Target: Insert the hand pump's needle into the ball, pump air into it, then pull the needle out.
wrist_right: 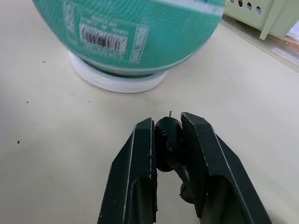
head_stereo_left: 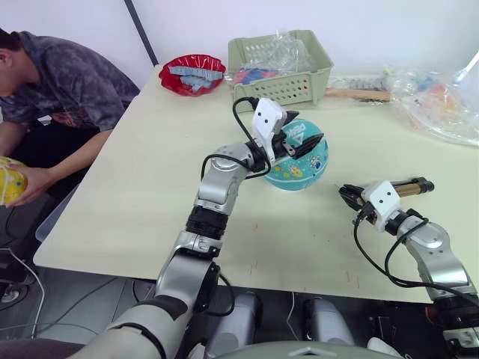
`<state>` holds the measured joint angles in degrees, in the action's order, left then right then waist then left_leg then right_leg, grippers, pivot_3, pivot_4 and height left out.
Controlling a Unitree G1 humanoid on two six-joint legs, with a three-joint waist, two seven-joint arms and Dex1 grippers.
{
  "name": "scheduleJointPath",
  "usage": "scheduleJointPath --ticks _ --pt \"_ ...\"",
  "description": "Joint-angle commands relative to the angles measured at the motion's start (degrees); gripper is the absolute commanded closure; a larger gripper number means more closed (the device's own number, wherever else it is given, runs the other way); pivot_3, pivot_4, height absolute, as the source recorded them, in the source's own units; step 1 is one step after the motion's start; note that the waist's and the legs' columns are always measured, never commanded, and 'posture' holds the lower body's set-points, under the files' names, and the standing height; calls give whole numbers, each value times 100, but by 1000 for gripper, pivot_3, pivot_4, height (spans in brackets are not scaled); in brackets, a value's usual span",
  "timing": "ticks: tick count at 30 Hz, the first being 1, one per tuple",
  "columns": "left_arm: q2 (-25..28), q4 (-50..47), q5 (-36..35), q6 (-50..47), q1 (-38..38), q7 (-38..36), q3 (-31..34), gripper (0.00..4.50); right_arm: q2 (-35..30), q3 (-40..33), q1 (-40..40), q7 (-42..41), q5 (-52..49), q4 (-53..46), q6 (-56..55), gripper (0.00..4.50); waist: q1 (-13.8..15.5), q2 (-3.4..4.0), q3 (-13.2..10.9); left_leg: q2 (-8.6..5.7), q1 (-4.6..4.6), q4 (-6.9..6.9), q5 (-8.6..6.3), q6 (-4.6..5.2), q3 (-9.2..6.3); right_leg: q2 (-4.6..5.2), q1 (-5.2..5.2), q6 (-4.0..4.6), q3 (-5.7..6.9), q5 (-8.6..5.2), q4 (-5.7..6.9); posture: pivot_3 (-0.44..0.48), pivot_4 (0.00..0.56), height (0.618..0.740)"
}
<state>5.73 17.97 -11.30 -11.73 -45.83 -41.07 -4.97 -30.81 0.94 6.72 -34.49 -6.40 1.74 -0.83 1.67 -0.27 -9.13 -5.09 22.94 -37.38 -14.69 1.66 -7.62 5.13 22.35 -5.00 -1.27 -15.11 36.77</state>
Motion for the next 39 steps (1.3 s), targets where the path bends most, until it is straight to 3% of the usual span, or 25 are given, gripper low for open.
scheduleJointPath --ticks 1,5,10,12,15,20,27,32,33,34,38,39 --pt "115 -350 -94 -82 70 -37 33 0 -69 -200 -2 22 15 48 -73 4166 -15 0 0 0 0 0 0 0 1 0 0 0 -1 0 0 0 150 740" --pt "256 -602 -332 -105 196 -205 157 0 -70 -253 -11 26 -38 97 -82 4166 -62 0 0 0 0 -1 1 -1 1 -1 1 0 -1 0 3 0 150 740" --pt "882 -1200 -661 -50 600 -1144 102 0 -83 -324 -41 14 -72 149 -94 4166 -101 2 -1 1 0 2 1 -1 7 -1 8 1 -12 1 6 0 150 740" --pt "1225 -1513 -912 -183 831 -1575 154 0 -88 -343 -52 1 -61 189 -121 4166 -102 2 -2 2 0 1 1 -2 12 -2 10 4 -16 2 8 0 150 740" --pt "2299 -2047 -1397 -334 1538 -2798 404 0 -139 -362 -34 -14 -3 391 -208 4166 -89 2 -2 3 -2 0 1 -2 13 -2 12 6 -20 3 11 0 150 740" --pt "3149 -2277 -1648 -267 2222 -3542 630 0 -202 -334 7 70 184 637 -375 4166 -194 13 -10 11 -5 7 1 -2 16 -11 30 21 -29 5 20 0 150 740" --pt "3663 -2388 -1874 -108 2940 -3833 1076 0 -236 -393 48 137 285 824 -484 4166 -231 18 -12 13 -11 7 2 -3 16 -12 31 27 -32 8 25 0 150 740" --pt "3750 -2443 -2049 -89 3157 -3814 1287 0 -269 -434 99 176 320 887 -546 4166 -229 19 -12 13 -11 7 2 -3 18 -11 32 27 -35 9 26 0 150 740" --pt "3743 -2445 -2063 -89 3150 -3803 1297 0 -273 -440 108 171 311 892 -546 3154 -224 19 -12 13 -11 7 2 -3 18 -11 32 27 -35 9 26 0 150 740" --pt "3735 -2444 -2071 -84 3140 -3797 1301 0 -279 -450 113 167 297 891 -542 3075 -225 19 -12 13 -11 6 2 -3 18 -12 31 28 -34 9 27 0 150 740" --pt "3723 -2438 -2103 -70 3122 -3781 1289 0 -306 -531 88 138 235 822 -554 1077 -237 19 -12 13 -12 6 2 -3 21 -12 32 28 -36 9 30 0 150 740" --pt "3716 -2441 -2114 -72 3126 -3776 1287 0 -308 -568 67 125 208 788 -562 969 -239 19 -12 14 -12 6 2 -3 21 -12 31 29 -36 9 31 0 150 740"
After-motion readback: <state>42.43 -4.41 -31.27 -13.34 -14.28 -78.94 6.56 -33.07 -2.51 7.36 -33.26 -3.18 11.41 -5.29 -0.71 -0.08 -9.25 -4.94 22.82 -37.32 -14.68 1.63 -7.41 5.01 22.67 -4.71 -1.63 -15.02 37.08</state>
